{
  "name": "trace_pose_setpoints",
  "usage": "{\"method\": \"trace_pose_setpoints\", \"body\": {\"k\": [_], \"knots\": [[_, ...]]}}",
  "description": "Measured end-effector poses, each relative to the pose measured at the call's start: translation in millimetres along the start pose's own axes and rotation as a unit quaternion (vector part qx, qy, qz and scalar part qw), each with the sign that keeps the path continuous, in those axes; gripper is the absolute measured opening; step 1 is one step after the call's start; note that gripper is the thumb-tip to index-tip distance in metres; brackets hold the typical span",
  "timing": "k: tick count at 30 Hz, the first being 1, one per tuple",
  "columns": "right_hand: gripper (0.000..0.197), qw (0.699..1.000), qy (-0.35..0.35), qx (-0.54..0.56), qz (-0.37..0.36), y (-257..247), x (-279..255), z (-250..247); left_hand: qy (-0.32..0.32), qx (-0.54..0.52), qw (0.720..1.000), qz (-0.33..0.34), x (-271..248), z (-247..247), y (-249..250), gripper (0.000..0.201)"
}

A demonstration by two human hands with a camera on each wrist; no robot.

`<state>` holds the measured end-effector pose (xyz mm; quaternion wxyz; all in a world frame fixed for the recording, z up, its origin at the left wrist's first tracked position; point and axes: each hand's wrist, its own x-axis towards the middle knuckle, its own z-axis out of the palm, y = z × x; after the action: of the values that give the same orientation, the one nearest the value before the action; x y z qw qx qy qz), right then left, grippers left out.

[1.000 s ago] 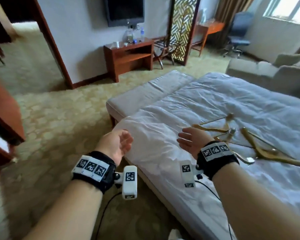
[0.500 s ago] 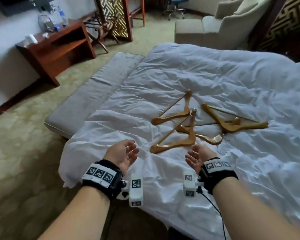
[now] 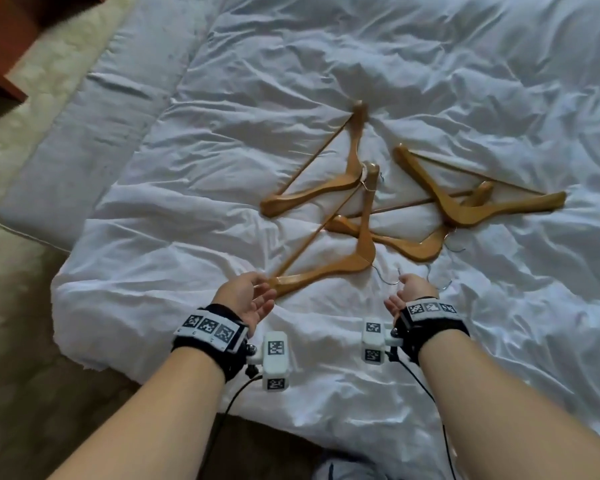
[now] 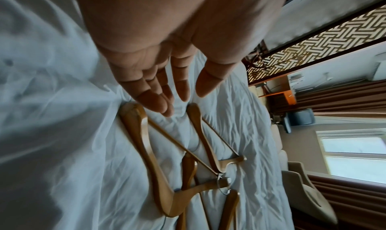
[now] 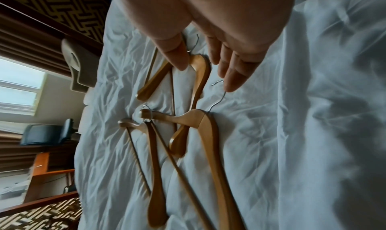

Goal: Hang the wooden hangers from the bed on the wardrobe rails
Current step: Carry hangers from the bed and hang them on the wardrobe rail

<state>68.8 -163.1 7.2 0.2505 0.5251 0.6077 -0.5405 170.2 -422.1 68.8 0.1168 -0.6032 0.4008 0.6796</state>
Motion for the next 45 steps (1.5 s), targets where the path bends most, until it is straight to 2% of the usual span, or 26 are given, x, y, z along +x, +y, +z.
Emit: {"method": "trace_pose_setpoints", "body": {"k": [7, 11, 13, 16, 20, 22, 25, 27, 30, 34, 37, 39, 45], "knots": [[0.012, 0.998, 0.026, -0.059, 0.027, 0, 55, 6, 0.058, 0.027, 0.997, -0.05, 65, 11, -12, 0.01], [0.044, 0.997, -0.03, -0.062, 0.035, 0, 81, 9, 0.084, 0.029, 0.994, -0.067, 90, 11, -20, 0.029], [0.048, 0.996, -0.044, -0.072, 0.042, 1, 93, 13, 0.092, 0.03, 0.993, -0.074, 100, 11, -22, 0.037], [0.044, 0.997, -0.026, -0.056, 0.034, -3, 102, 22, 0.1, 0.024, 0.991, -0.09, 112, 12, -23, 0.049], [0.019, 0.997, 0.028, -0.042, 0.051, -11, 110, 32, 0.088, 0.035, 0.99, -0.103, 125, 17, -24, 0.051], [0.019, 0.998, 0.012, -0.034, 0.058, -8, 116, 32, 0.079, 0.038, 0.99, -0.112, 131, 20, -25, 0.046], [0.019, 0.998, -0.001, 0.004, 0.061, 0, 126, 30, 0.074, 0.043, 0.989, -0.121, 142, 22, -28, 0.052], [0.017, 0.997, 0.016, 0.03, 0.065, 3, 124, 29, 0.087, 0.067, 0.987, -0.115, 144, 23, -30, 0.044], [0.012, 0.998, 0.0, 0.042, 0.047, 3, 113, 29, 0.097, 0.125, 0.983, -0.095, 146, 19, -30, 0.015], [0.008, 0.999, 0.001, 0.048, 0.016, -6, 96, 29, 0.08, 0.19, 0.977, -0.06, 149, 15, -32, 0.02], [0.025, 1.0, 0.006, 0.025, -0.008, -15, 88, 28, 0.089, 0.187, 0.977, -0.04, 145, 14, -36, 0.043], [0.027, 1.0, 0.015, 0.018, -0.014, -20, 82, 28, 0.094, 0.181, 0.979, -0.028, 144, 10, -39, 0.062], [0.027, 0.997, 0.028, 0.062, -0.029, -24, 58, 29, 0.075, 0.164, 0.983, 0.022, 112, 0, -31, 0.051]]}}
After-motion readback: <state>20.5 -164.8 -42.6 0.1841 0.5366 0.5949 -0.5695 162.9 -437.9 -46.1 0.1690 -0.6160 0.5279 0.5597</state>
